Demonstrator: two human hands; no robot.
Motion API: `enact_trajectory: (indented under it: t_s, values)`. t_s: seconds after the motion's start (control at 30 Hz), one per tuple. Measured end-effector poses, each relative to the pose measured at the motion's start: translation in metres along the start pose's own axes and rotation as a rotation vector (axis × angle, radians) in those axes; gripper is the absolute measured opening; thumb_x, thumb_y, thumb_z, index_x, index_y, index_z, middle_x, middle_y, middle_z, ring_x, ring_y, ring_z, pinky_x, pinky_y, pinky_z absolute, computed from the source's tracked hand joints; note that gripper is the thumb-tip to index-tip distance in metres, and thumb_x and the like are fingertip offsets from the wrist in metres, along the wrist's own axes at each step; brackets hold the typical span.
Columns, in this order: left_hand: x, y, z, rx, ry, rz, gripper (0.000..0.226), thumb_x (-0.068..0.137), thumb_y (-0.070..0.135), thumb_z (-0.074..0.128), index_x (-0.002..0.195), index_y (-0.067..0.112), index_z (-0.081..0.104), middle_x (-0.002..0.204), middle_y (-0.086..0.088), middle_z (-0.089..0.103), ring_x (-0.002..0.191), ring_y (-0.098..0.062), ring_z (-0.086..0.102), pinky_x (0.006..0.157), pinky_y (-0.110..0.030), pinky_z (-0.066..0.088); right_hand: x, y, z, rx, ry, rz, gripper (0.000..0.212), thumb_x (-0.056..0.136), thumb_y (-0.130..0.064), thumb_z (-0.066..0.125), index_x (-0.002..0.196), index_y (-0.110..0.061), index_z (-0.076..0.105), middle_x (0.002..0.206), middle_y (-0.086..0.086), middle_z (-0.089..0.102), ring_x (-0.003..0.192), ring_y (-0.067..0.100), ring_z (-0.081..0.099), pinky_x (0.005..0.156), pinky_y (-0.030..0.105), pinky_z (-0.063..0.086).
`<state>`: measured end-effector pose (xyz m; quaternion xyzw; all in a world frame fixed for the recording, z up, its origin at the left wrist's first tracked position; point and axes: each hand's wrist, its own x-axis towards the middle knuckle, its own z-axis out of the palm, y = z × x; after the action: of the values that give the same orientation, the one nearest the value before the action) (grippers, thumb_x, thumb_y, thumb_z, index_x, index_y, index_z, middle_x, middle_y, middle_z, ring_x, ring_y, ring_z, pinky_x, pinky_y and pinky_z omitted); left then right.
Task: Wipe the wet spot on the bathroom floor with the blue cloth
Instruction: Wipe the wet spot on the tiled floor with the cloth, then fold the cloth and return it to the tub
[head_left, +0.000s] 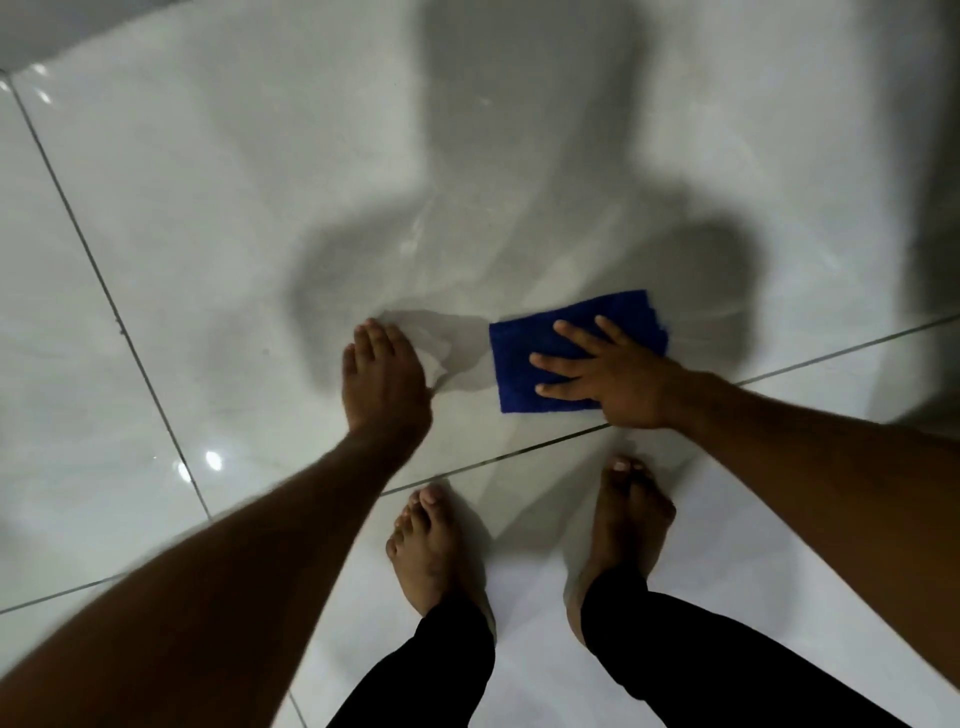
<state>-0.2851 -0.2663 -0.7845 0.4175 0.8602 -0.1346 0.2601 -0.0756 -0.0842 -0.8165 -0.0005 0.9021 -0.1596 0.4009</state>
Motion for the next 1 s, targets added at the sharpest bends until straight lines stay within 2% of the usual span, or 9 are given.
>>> enact_trajectory:
  t_s: [0.1, 0.23, 0.47, 0.53, 0.63, 0.73, 0.87, 0.93, 1.0]
  values:
    - [0.005, 0.046, -0.005, -0.320, 0.045, -0.087, 0.055, 0.083, 0.039, 0.067, 0.122, 0.005, 0.049, 0.116, -0.017, 0.062, 0.104, -0.034, 0.057, 0.086, -0.044, 0.047, 0.005, -0.020, -0.019, 0.406, 0.091, 0.128, 0.057, 0.094, -0.003, 0.045, 0.143, -0.033, 0.045, 0.163, -0.008, 0.021, 0.152, 0.027, -0.001, 0.121, 0.053, -0.001]
    - [0.019, 0.087, -0.007, -0.898, -0.262, -0.408, 0.044, 0.081, 0.026, 0.069, 0.117, 0.006, 0.052, 0.109, -0.013, 0.064, 0.095, -0.030, 0.063, 0.076, -0.039, 0.057, -0.009, -0.046, -0.018, 1.121, 0.748, 0.687, 0.037, 0.089, 0.005, 0.046, 0.118, -0.005, 0.068, 0.129, 0.018, 0.065, 0.125, 0.033, 0.057, 0.108, 0.037, 0.042]
    - [-0.003, 0.103, -0.099, -1.001, -0.307, -0.056, 0.010, 0.073, 0.029, 0.058, 0.070, 0.019, 0.060, 0.061, 0.004, 0.057, 0.056, -0.013, 0.056, 0.047, -0.022, 0.041, -0.069, -0.055, -0.040, 1.509, 0.746, 1.067, 0.029, 0.089, -0.018, 0.060, 0.115, -0.011, 0.067, 0.117, 0.008, 0.068, 0.107, 0.024, 0.062, 0.090, 0.032, 0.048]
    - [-0.029, 0.107, -0.155, -1.055, -0.357, 0.054, 0.004, 0.070, 0.026, 0.054, 0.070, 0.024, 0.058, 0.060, 0.004, 0.057, 0.050, -0.010, 0.054, 0.044, -0.022, 0.042, -0.096, -0.064, -0.075, 1.839, 0.738, 1.039, 0.030, 0.091, -0.040, 0.061, 0.106, -0.015, 0.065, 0.110, 0.006, 0.065, 0.104, 0.024, 0.058, 0.088, 0.036, 0.047]
    - [-0.077, 0.107, -0.250, -1.155, -0.445, 0.098, 0.015, 0.071, 0.013, 0.050, 0.080, 0.019, 0.061, 0.066, 0.002, 0.058, 0.058, -0.013, 0.054, 0.051, -0.024, 0.041, -0.144, -0.086, -0.141, 2.275, 0.596, 0.861, 0.074, 0.088, -0.066, 0.051, 0.141, -0.015, 0.045, 0.143, 0.010, 0.051, 0.132, 0.028, 0.046, 0.111, 0.051, 0.036]
    - [-0.138, 0.096, -0.366, -1.385, -0.519, -0.009, 0.018, 0.070, 0.009, 0.046, 0.081, 0.009, 0.060, 0.074, -0.008, 0.063, 0.069, -0.025, 0.060, 0.058, -0.031, 0.049, -0.211, -0.116, -0.228, 2.559, 0.613, 0.409, 0.073, 0.090, -0.070, 0.041, 0.144, -0.021, 0.045, 0.148, 0.014, 0.049, 0.132, 0.033, 0.049, 0.108, 0.053, 0.042]
    - [-0.223, 0.071, -0.515, -1.548, -0.549, -0.020, 0.047, 0.078, 0.010, 0.041, 0.119, -0.005, 0.059, 0.115, -0.029, 0.065, 0.110, -0.044, 0.062, 0.093, -0.057, 0.052, -0.322, -0.155, -0.354, 2.668, 0.660, 0.116, 0.071, 0.091, -0.070, 0.038, 0.134, -0.017, 0.058, 0.127, 0.016, 0.062, 0.102, 0.036, 0.056, 0.078, 0.039, 0.041]
    - [-0.260, 0.056, -0.577, -1.676, -0.529, 0.003, 0.044, 0.082, 0.013, 0.038, 0.117, 0.001, 0.062, 0.113, -0.023, 0.069, 0.108, -0.039, 0.065, 0.086, -0.050, 0.057, -0.375, -0.173, -0.403, 2.643, 0.720, 0.064, 0.061, 0.090, -0.061, 0.051, 0.128, -0.015, 0.064, 0.122, 0.014, 0.069, 0.105, 0.034, 0.062, 0.090, 0.043, 0.043]
    - [-0.299, 0.033, -0.631, -1.752, -0.500, 0.029, 0.043, 0.084, 0.017, 0.038, 0.112, 0.006, 0.068, 0.110, -0.017, 0.073, 0.102, -0.032, 0.070, 0.077, -0.042, 0.060, -0.430, -0.192, -0.449, 2.519, 0.773, 0.068, 0.044, 0.082, -0.047, 0.067, 0.109, -0.013, 0.075, 0.103, 0.012, 0.077, 0.094, 0.028, 0.070, 0.081, 0.038, 0.052]
